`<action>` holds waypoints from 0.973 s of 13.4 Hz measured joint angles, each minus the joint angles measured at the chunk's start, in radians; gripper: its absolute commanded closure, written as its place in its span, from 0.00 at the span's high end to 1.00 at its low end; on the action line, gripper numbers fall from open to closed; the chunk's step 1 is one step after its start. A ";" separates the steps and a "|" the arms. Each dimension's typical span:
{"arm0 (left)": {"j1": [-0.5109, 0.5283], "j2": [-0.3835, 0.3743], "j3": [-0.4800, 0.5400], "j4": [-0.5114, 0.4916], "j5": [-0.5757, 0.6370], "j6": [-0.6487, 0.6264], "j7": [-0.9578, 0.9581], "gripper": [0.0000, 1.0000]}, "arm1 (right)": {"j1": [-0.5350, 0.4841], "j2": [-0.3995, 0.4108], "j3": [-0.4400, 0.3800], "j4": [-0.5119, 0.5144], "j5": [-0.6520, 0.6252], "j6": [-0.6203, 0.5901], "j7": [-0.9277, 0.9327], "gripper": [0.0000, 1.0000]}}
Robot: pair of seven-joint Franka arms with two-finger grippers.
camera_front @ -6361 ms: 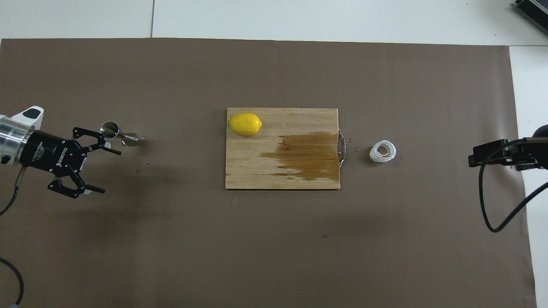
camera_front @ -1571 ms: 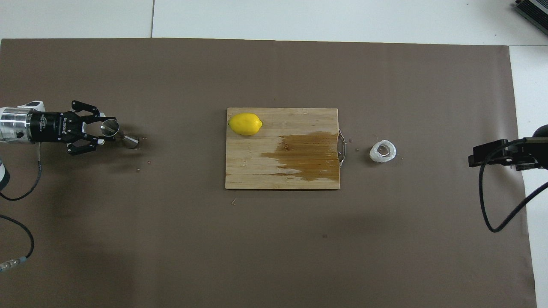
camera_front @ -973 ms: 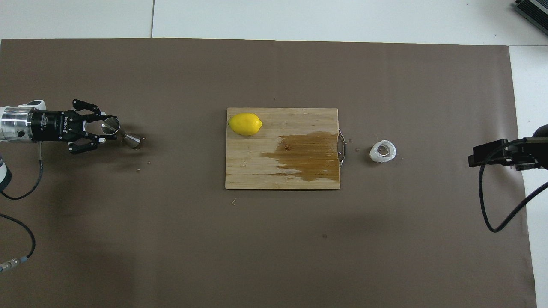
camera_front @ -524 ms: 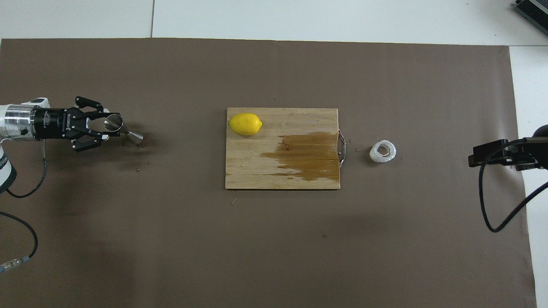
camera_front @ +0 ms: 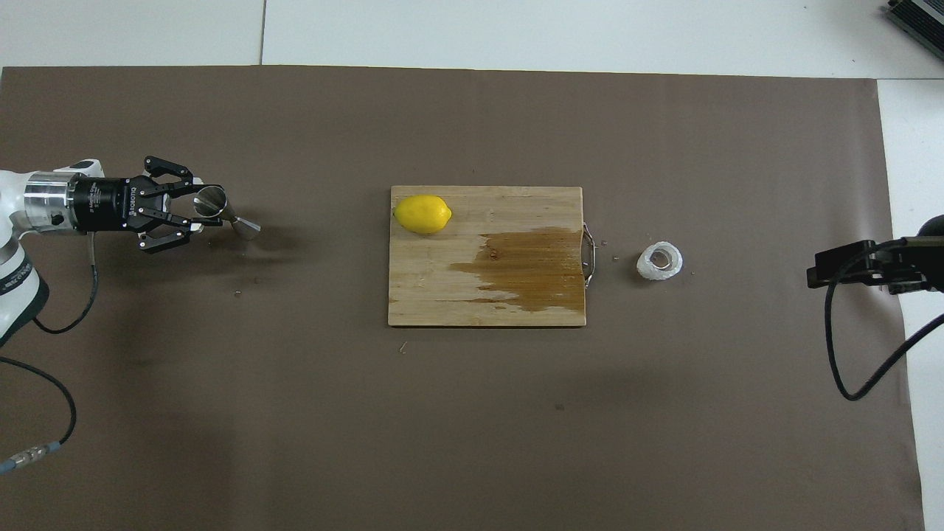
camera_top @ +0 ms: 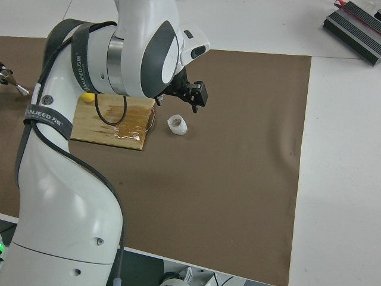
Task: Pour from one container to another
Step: 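Lift the metal cup with the left gripper and carry it over the board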
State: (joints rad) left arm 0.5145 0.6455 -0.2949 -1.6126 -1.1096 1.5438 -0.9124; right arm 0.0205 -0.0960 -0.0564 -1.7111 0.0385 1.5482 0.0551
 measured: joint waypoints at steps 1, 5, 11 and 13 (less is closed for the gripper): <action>0.000 0.000 -0.003 -0.003 -0.005 0.000 0.000 0.25 | 0.000 0.000 0.000 0.000 0.000 0.000 0.000 1.00; -0.001 0.000 -0.021 -0.012 -0.031 0.000 0.000 0.23 | 0.000 0.000 0.000 0.000 0.000 0.000 0.000 1.00; -0.016 0.001 -0.056 -0.035 -0.080 0.000 0.000 0.23 | 0.000 0.000 0.000 0.000 0.000 0.000 0.000 1.00; -0.028 0.001 -0.061 -0.041 -0.101 0.000 0.000 0.23 | 0.000 0.000 0.000 0.000 0.000 0.000 0.000 1.00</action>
State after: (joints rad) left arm 0.4862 0.6464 -0.3561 -1.6538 -1.2104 1.5436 -0.9124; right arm 0.0205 -0.0960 -0.0564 -1.7111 0.0385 1.5482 0.0552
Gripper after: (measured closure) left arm 0.537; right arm 0.000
